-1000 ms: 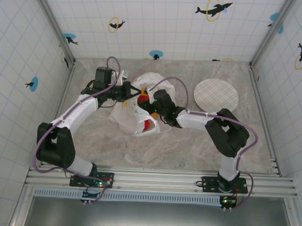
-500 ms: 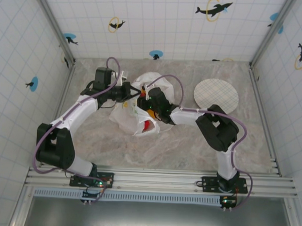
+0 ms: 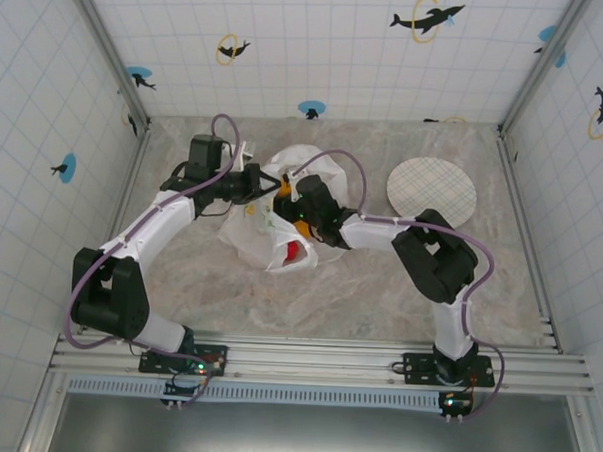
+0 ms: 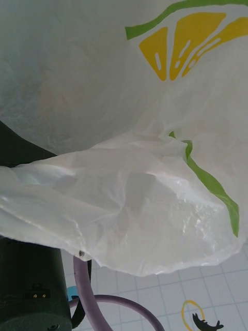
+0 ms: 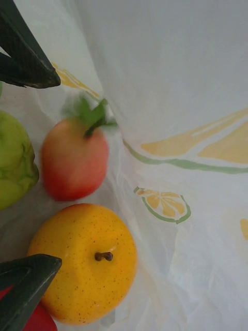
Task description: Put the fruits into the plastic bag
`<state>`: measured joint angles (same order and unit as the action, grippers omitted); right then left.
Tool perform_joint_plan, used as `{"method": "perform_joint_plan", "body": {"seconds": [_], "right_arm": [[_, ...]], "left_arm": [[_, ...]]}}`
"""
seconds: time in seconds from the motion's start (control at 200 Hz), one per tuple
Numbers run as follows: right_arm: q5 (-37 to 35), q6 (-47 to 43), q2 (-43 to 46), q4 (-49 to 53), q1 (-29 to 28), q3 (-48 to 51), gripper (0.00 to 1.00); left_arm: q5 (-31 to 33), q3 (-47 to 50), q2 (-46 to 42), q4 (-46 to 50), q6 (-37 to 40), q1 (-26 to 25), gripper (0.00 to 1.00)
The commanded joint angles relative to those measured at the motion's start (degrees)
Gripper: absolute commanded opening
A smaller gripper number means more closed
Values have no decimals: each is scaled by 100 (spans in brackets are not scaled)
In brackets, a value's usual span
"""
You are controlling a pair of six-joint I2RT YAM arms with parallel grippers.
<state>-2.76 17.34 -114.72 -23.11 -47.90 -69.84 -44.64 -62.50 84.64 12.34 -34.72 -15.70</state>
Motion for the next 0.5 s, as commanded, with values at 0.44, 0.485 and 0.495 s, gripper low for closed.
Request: {"method": "perform_joint_plan", "body": {"seconds": [0.44,0.485,0.495], "right_arm": [[432,-243,878,188,18,462,91],[522,-294,935,265,20,479,90],[562,-304,945,286,22,485,90]], "left_arm": [[32,80,-99,-58,-17,42,0],[27,80,-101,-56,-10,35,0],[26,80,-98,-49,-9,33,0]]}}
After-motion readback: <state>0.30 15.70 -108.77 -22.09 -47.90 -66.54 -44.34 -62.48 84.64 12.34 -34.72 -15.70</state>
